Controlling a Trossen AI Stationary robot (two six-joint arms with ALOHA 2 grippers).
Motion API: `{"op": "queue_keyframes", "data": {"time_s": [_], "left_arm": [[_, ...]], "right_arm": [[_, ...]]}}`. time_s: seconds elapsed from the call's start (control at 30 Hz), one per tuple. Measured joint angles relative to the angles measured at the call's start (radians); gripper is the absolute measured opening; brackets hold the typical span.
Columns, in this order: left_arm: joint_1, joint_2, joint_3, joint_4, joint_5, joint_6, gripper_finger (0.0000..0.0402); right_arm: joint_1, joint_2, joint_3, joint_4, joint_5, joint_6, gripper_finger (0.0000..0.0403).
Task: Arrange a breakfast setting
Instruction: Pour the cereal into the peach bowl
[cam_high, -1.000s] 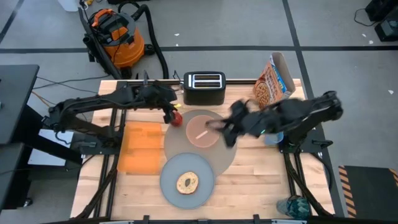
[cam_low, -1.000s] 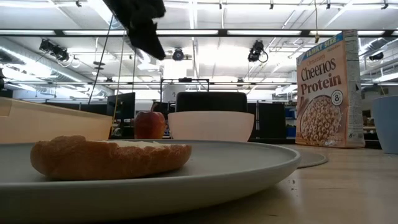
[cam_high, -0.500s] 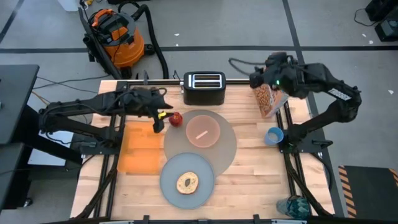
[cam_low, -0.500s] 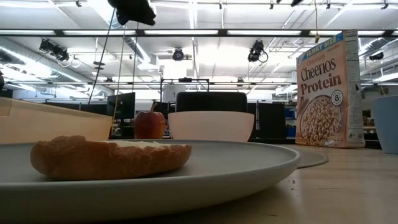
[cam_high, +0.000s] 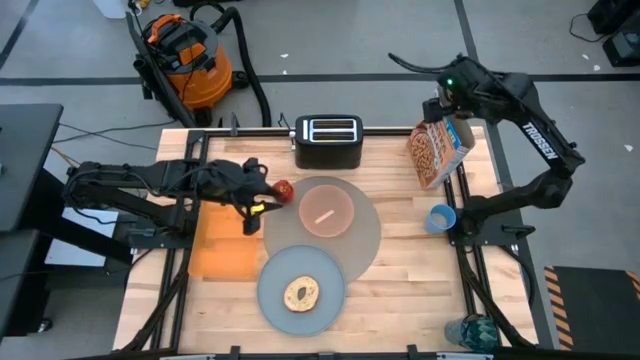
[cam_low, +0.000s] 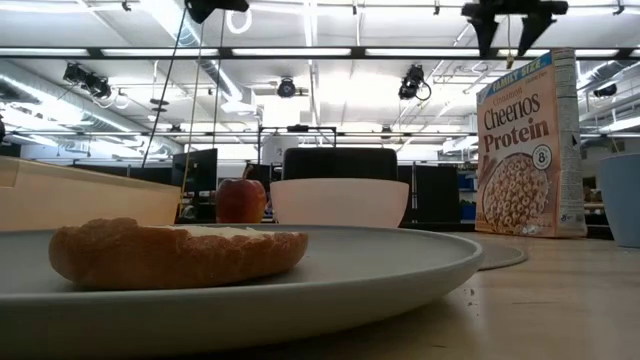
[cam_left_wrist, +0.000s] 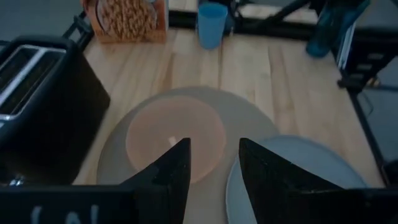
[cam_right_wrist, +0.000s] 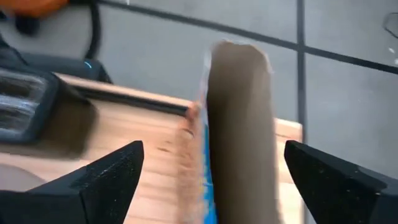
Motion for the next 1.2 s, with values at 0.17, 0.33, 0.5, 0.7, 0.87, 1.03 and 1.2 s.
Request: {"op": "queue_keyframes", "data": {"time_s": [0.17,0.33,0.5,0.7,0.87,1.03,1.2], "left_arm": [[0.006,0.017,-0.001,0.071,-0.001,-0.015,0.0144],[0.01,0.027,-0.001,0.167,-0.001,-0.012,0.0144],[0.011,0.04,-0.001,0.292,-0.007,-0.01,0.0144],[0.012,0.06,-0.002,0.358,-0.022,-0.009,0.0144],[0.016,0.074,-0.001,0.347,-0.023,-0.014,0.0144],[0.032,0.072,0.0,0.316,-0.022,-0.029,0.0144],[0.073,0.086,0.0,0.317,-0.024,-0.013,0.0144]], "right_arm": [[-0.121,0.0,-0.067,-0.008,-0.009,-0.035,0.0391],[-0.191,-0.001,-0.155,-0.006,-0.138,-0.064,0.0392],[-0.197,-0.006,-0.207,-0.005,-0.154,-0.08,0.0387],[-0.197,-0.005,-0.236,0.022,-0.305,-0.054,0.0365],[-0.186,-0.004,-0.289,0.057,-0.328,-0.024,0.0314],[-0.134,-0.004,-0.306,0.087,-0.27,-0.023,0.0218],[-0.065,-0.005,-0.306,0.078,-0.226,-0.058,0.0078]]}}
